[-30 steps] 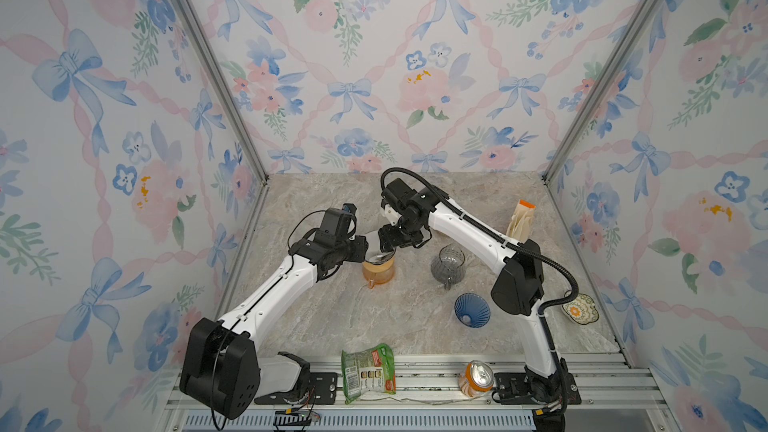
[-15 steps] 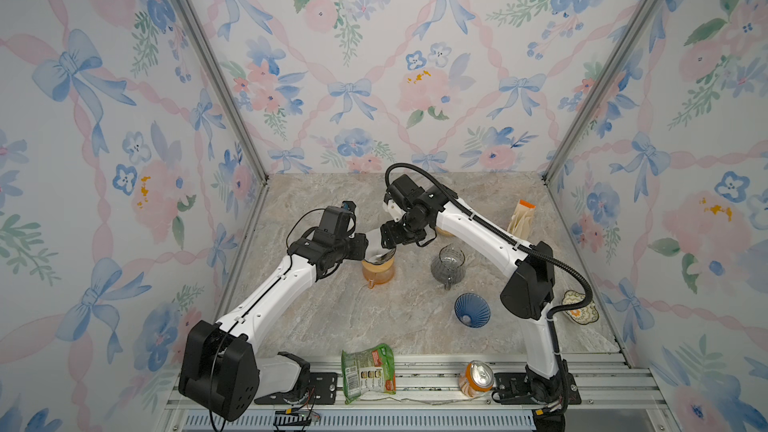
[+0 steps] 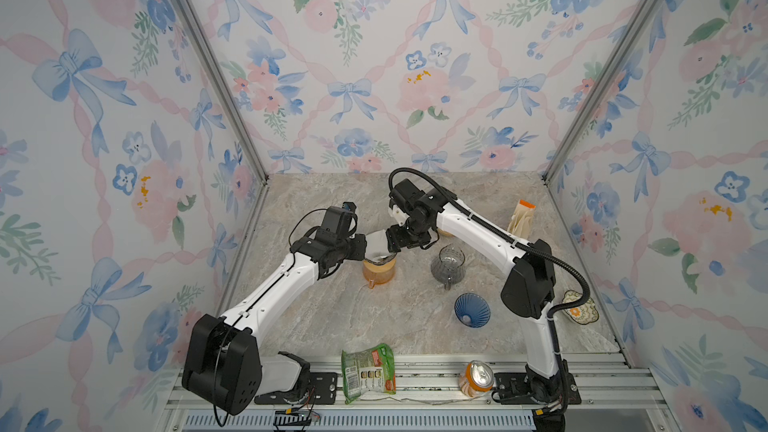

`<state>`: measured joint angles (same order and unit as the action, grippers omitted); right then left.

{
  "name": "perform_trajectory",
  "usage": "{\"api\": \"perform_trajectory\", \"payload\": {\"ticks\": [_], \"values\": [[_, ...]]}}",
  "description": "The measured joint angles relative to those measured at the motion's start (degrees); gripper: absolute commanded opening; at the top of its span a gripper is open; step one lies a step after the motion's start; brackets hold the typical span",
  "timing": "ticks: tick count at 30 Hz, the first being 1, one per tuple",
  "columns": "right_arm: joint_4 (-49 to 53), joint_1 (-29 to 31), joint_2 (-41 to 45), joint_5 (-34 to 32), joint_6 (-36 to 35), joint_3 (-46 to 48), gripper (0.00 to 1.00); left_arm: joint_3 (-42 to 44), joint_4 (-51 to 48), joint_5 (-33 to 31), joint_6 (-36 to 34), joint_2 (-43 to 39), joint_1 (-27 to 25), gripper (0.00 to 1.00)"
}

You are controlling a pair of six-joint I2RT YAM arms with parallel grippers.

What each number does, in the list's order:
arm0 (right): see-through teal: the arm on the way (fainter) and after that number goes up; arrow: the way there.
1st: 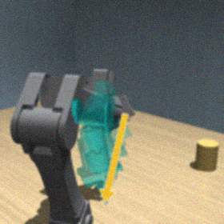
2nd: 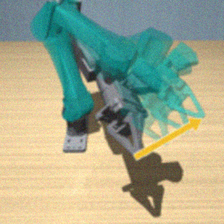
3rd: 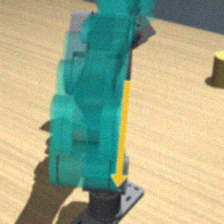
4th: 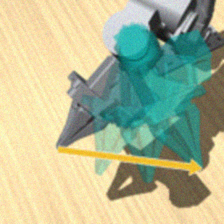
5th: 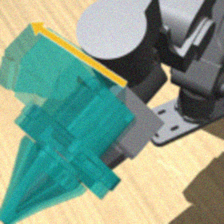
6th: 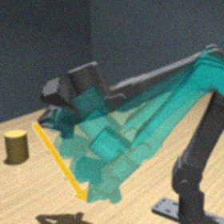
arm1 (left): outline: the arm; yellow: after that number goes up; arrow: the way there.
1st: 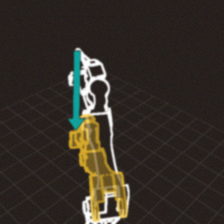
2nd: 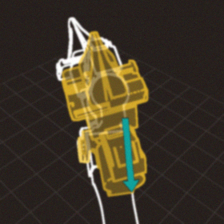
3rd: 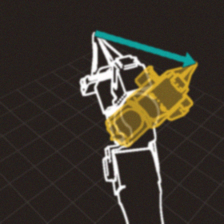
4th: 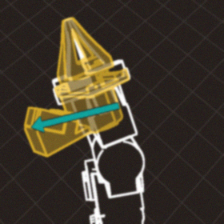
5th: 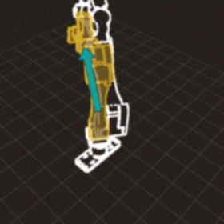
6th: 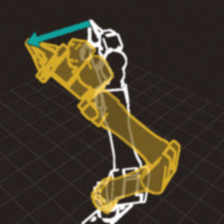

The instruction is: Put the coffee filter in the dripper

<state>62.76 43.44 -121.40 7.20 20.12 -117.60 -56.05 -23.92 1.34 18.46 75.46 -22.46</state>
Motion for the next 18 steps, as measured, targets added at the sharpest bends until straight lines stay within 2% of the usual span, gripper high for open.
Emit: {"api": "perform_trajectory", "payload": {"ticks": [18], "values": [[-1.1, 0.1, -0.4, 1.7, 0.0, 0.0, 0.7, 0.0, 0.0, 0.0, 0.0, 0.2, 0.0, 0.41]]}}
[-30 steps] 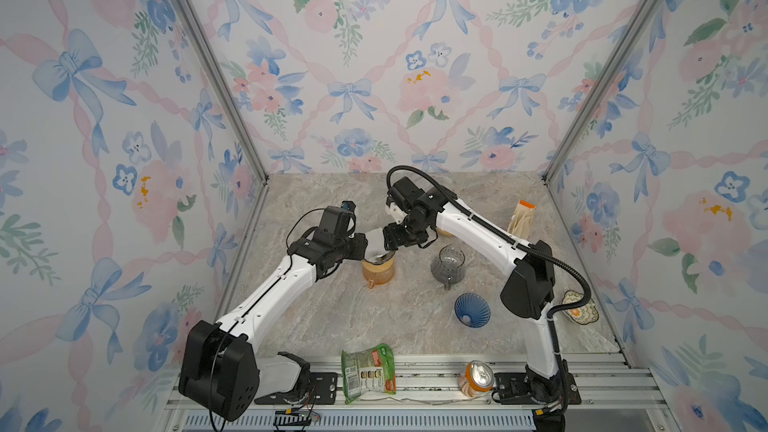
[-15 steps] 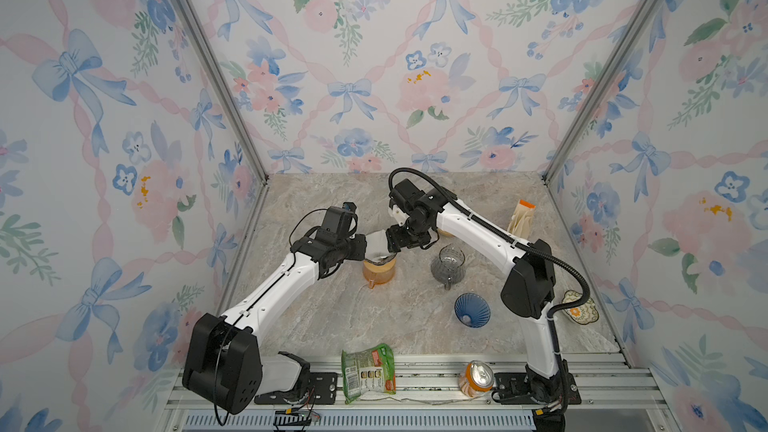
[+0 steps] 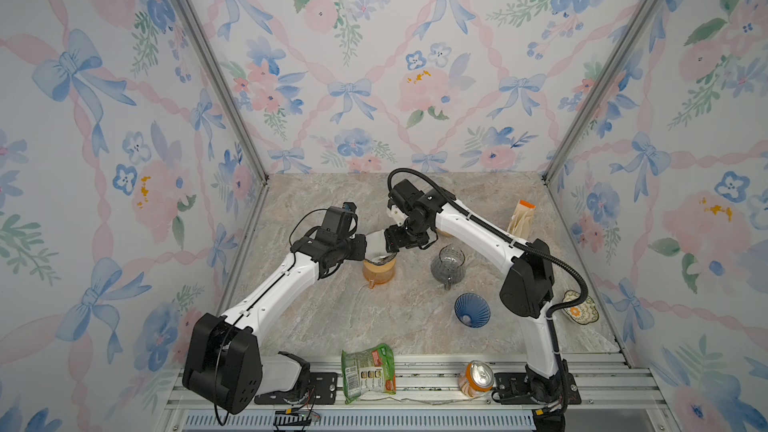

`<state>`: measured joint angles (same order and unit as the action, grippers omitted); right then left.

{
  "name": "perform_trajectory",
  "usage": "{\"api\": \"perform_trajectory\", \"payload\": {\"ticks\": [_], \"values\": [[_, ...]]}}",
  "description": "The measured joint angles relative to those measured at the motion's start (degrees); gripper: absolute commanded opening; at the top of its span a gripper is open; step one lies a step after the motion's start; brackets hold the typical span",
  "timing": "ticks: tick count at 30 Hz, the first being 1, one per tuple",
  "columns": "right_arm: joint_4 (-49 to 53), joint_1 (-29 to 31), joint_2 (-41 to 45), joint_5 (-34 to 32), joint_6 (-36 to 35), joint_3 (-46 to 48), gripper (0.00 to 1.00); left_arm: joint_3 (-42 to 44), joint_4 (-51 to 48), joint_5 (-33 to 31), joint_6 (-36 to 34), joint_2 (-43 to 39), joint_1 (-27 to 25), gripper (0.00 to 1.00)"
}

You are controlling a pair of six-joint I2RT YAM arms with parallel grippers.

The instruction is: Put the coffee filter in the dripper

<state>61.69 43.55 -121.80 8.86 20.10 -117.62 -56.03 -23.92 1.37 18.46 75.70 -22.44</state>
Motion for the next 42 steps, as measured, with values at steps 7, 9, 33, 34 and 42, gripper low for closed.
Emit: {"api": "perform_trajectory", "payload": {"ticks": [7, 9, 33, 34, 42], "values": [[0.0, 0.6, 0.2, 1.4, -0.2, 0.2, 0.71, 0.0, 0.0, 0.2, 0.0, 0.9, 0.0, 0.41], [0.0, 0.8, 0.2, 1.6, -0.3, 0.6, 0.71, 0.0, 0.1, 0.2, 0.0, 1.0, 0.0, 0.41], [1.0, -0.1, -0.3, -0.7, -1.2, -3.3, 0.7, 0.0, 0.1, 0.6, 0.0, 1.1, 0.0, 0.41], [1.1, -0.4, -0.5, -1.0, -1.2, -3.6, 0.7, 0.0, 0.1, 0.6, 0.0, 1.1, 0.0, 0.41], [1.9, -0.9, -2.7, -3.2, -1.2, -3.8, 0.7, 0.0, 0.2, 1.0, 0.0, 1.1, 0.0, 0.41]]}}
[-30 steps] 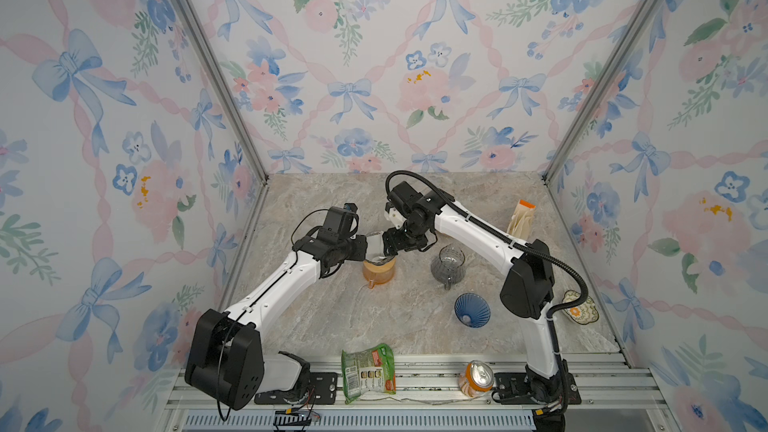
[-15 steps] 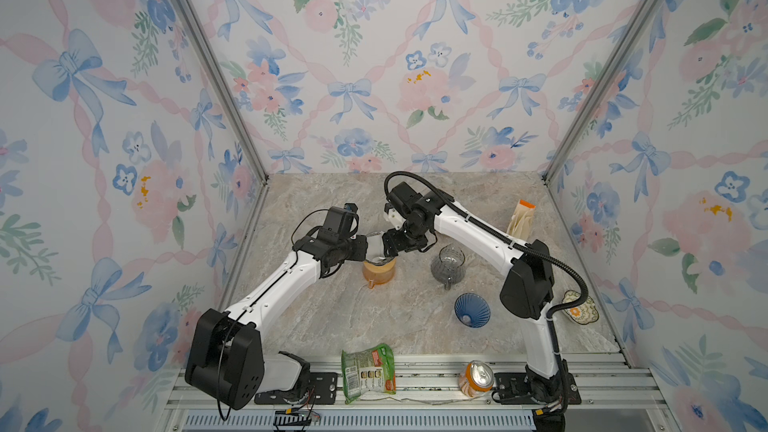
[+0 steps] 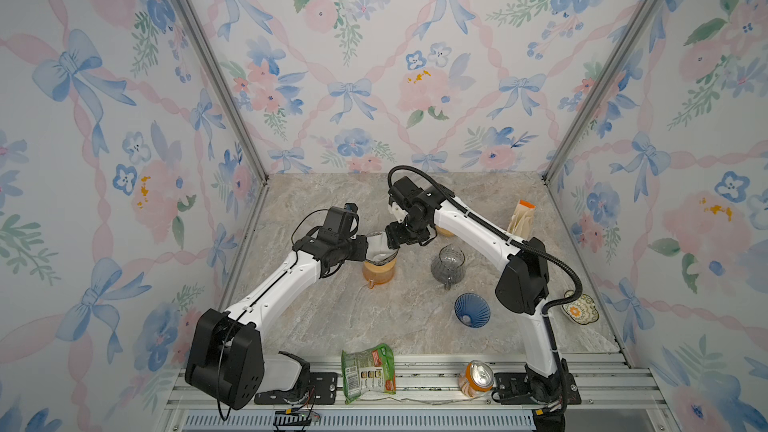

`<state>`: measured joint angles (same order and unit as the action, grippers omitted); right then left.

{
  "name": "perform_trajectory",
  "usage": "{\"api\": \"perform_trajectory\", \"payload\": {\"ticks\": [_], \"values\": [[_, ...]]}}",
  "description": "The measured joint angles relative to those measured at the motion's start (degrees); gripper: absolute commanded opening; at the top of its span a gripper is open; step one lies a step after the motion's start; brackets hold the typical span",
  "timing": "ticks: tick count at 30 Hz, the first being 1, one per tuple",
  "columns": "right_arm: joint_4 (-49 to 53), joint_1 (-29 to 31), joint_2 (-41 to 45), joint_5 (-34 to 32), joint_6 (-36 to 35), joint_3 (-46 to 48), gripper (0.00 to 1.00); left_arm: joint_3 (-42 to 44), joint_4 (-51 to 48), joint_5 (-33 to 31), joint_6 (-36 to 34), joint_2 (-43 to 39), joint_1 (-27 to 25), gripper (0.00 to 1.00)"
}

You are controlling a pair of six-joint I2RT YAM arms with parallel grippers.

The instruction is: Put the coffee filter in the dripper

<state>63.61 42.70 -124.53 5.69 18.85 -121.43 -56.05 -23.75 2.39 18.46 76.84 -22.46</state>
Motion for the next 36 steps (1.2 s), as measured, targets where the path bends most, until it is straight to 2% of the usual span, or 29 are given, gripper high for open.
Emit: {"api": "perform_trajectory", "payload": {"ticks": [13, 23, 36], "values": [[-0.1, 1.0, -0.6, 1.7, 0.0, -2.2, 0.7, 0.0, -0.1, 0.0, 0.0, 0.0, 0.0, 0.41], [-0.2, 1.3, -4.2, 1.8, 0.0, -2.3, 0.7, 0.0, -0.1, 0.0, 0.0, 0.0, 0.0, 0.41], [-0.9, 2.3, -3.7, 3.0, 0.0, -0.7, 0.7, 0.0, -0.2, 0.0, 0.0, 0.0, 0.0, 0.42]]}}
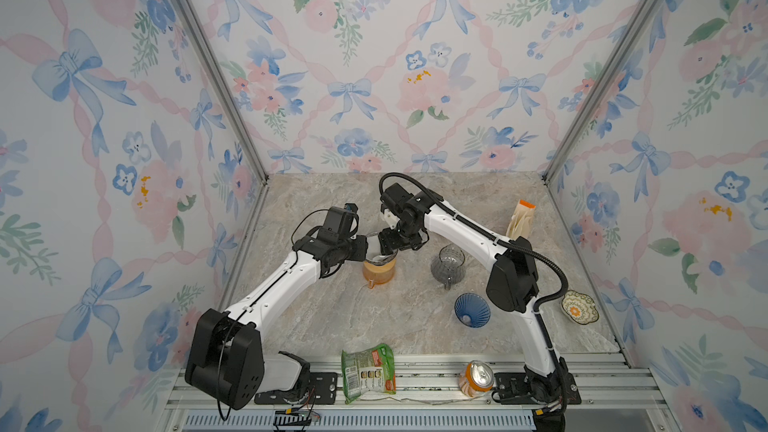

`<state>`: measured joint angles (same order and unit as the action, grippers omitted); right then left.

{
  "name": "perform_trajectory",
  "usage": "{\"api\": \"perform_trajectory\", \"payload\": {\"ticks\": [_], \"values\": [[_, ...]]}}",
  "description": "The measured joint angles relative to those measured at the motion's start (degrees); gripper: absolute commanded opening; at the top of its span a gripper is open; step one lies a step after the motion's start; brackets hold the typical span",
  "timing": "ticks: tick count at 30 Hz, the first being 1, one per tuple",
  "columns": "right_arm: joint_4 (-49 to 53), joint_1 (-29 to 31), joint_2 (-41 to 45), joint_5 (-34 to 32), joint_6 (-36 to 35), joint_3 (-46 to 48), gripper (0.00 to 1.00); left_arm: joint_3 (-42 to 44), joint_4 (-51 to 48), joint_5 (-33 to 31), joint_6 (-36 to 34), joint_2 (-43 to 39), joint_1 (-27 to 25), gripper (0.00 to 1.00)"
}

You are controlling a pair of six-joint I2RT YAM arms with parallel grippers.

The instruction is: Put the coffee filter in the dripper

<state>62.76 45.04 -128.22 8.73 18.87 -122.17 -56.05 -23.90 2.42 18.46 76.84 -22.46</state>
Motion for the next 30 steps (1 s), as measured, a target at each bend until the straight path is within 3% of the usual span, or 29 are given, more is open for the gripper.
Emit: {"api": "perform_trajectory", "payload": {"ticks": [30], "values": [[-2.0, -2.0, 4.2, -0.3, 0.9, 5.2, 0.7, 0.0, 0.2, 0.7, 0.0, 0.0, 0.0, 0.42]]}}
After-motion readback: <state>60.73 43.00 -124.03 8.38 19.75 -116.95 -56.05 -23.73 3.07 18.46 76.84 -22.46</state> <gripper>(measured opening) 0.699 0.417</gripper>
